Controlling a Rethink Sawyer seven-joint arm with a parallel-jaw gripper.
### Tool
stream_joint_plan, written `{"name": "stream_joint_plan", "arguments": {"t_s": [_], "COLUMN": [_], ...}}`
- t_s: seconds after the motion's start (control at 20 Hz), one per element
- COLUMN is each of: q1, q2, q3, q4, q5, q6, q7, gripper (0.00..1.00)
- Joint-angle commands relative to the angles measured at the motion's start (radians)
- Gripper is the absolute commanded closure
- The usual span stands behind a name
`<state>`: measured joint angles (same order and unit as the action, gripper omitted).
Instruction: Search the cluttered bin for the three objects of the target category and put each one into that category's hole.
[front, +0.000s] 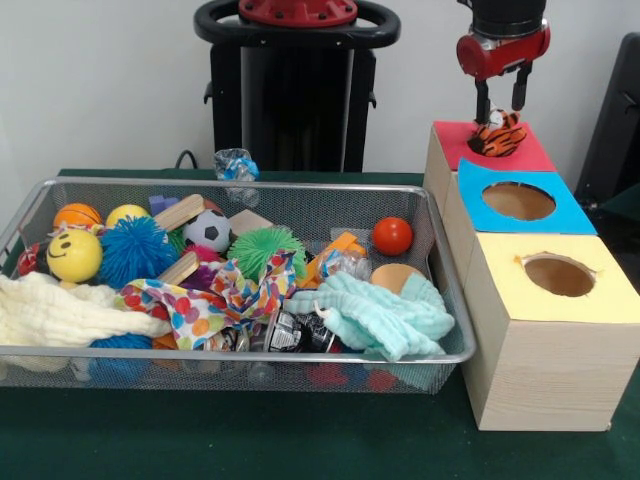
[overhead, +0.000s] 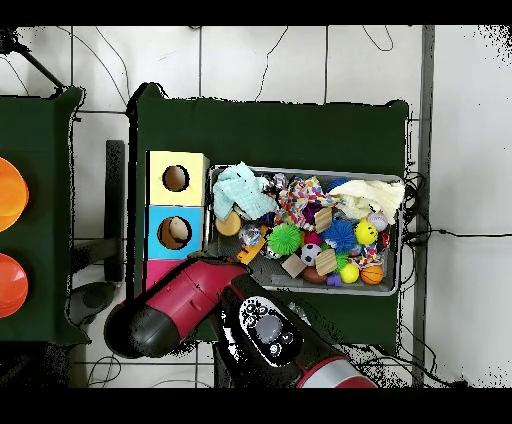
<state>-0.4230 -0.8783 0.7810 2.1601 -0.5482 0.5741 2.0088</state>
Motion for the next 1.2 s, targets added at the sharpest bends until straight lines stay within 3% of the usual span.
{"name": "stream_joint_plan", "arguments": {"t_s": [0.05,0.35,0.4,1.2], "q1": [-0.017,-0.019,-0.02,-0.019], "q2": [0.01,0.008,0.009,0.01], "q3": [-0.015,-0.008,-0.007,-0.012], "q4": [-0.018,-0.025,-0.026,-0.033], "q5": [-0.046,-0.047,-0.047,-0.044], "q6": [-0.057,-0.051,-0.049,-0.062], "q7": [-0.02,-0.032,-0.035,-0.02], "gripper": [0.0,0.0,1.0,1.0]}}
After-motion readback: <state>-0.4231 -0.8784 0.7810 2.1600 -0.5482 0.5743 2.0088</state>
